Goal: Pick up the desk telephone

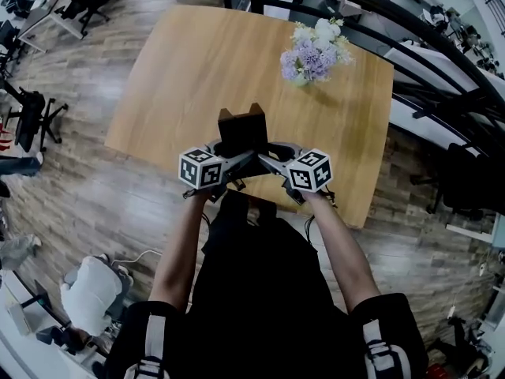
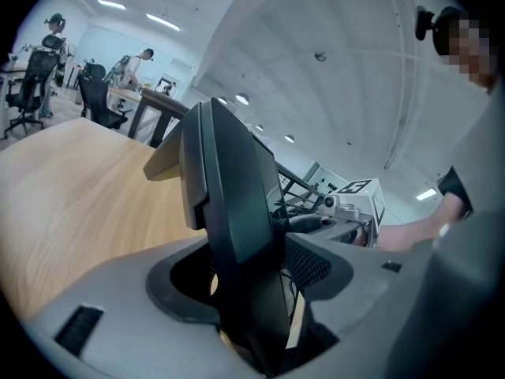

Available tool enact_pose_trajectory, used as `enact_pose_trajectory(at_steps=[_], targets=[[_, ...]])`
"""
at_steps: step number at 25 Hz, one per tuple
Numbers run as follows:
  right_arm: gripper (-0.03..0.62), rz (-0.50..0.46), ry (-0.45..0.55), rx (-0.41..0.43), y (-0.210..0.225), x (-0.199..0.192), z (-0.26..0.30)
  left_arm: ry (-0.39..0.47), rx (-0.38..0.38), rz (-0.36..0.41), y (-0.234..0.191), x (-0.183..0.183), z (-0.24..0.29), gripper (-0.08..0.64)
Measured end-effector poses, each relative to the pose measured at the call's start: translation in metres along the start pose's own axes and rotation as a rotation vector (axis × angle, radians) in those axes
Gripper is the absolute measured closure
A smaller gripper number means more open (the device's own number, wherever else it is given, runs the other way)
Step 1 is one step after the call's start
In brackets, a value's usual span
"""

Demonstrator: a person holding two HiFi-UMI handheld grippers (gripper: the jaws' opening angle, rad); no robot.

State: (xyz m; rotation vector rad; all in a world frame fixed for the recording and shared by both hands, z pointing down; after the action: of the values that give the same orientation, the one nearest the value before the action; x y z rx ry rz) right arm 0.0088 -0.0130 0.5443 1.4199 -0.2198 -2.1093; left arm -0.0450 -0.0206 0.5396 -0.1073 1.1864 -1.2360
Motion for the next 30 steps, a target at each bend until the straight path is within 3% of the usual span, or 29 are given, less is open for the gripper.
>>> enact_pose_trajectory(at_steps=[19,30], targets=[[0.42,-0.067,-0.02,0.081,-0.024,-0.024,-0.026,0.097,0.055,-0.044,0.032,-0.034,-0.009,0.279],[0.42,-0.084,-0.021,0.094,-0.032,-0.031,-0.033,0.094,0.069,-0.034,0.042,-0.044,-0.012,0.281]])
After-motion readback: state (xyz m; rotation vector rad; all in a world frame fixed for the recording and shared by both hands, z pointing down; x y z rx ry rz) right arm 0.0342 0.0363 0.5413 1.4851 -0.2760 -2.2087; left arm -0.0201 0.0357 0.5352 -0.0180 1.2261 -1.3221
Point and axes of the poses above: the fingertips, and each gripper's own axes: z forward along the fingers, y to its right, x out of its top, the point moved 1 cm from there along -z, backward along the fingers, and after that the axes turned 8 degrees about -z, right-handed, at the moved point
